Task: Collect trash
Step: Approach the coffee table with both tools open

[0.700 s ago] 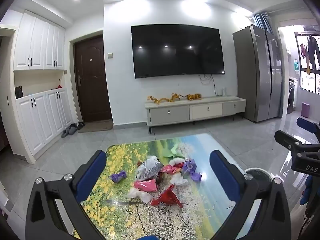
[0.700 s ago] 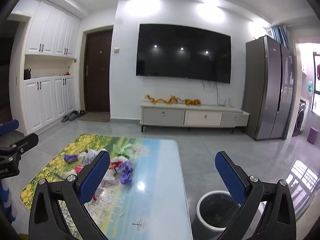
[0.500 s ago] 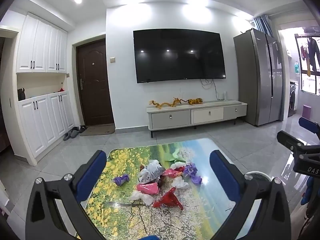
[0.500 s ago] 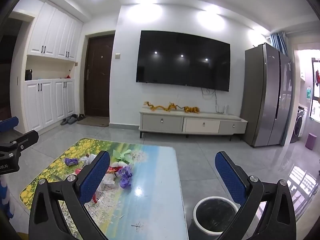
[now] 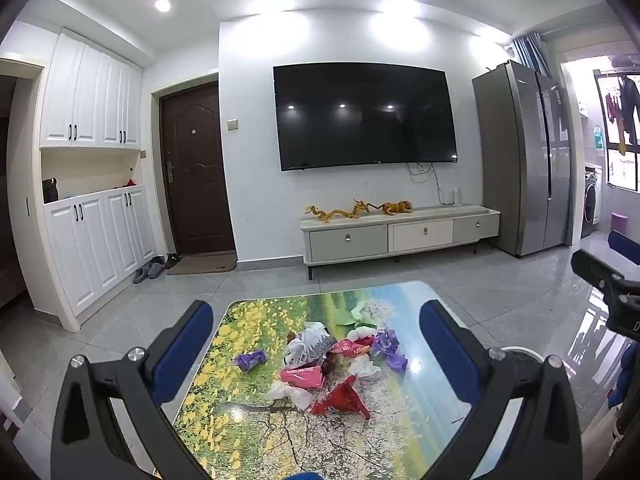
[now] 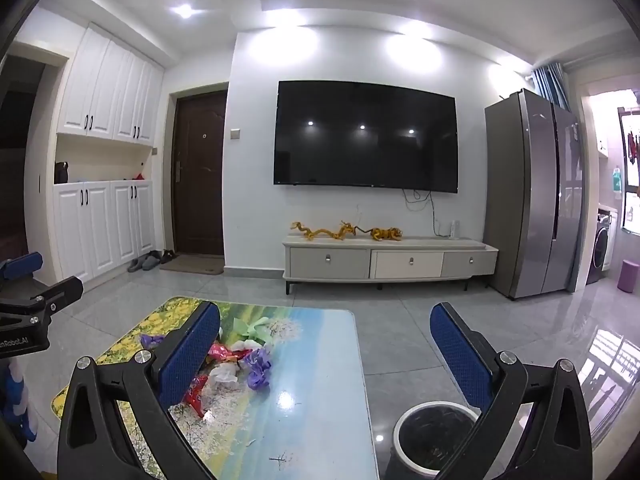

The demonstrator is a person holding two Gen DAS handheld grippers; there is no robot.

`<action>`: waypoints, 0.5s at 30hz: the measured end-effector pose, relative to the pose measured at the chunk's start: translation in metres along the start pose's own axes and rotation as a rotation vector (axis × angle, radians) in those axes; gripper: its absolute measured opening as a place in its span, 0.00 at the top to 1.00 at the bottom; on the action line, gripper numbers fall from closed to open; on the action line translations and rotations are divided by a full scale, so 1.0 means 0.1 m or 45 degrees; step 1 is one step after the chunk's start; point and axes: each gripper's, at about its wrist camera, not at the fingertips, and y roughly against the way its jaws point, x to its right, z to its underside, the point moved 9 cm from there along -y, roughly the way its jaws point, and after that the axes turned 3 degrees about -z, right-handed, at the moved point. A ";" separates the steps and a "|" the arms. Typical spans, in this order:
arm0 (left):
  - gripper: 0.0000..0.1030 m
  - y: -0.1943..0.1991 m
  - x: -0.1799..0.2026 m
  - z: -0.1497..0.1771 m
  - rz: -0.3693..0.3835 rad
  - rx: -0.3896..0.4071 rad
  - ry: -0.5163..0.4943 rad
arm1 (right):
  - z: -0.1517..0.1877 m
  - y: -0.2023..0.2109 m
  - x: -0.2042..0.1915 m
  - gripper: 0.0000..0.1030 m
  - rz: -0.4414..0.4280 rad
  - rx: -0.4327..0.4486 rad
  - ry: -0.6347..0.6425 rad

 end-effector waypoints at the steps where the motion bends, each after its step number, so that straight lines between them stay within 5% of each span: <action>1: 0.00 0.01 0.00 0.00 -0.003 0.000 0.001 | -0.01 0.01 0.02 0.00 0.003 0.007 -0.008; 15: 0.00 0.02 -0.16 -0.08 -0.115 0.048 0.030 | -0.05 0.04 0.10 0.00 -0.003 0.063 -0.043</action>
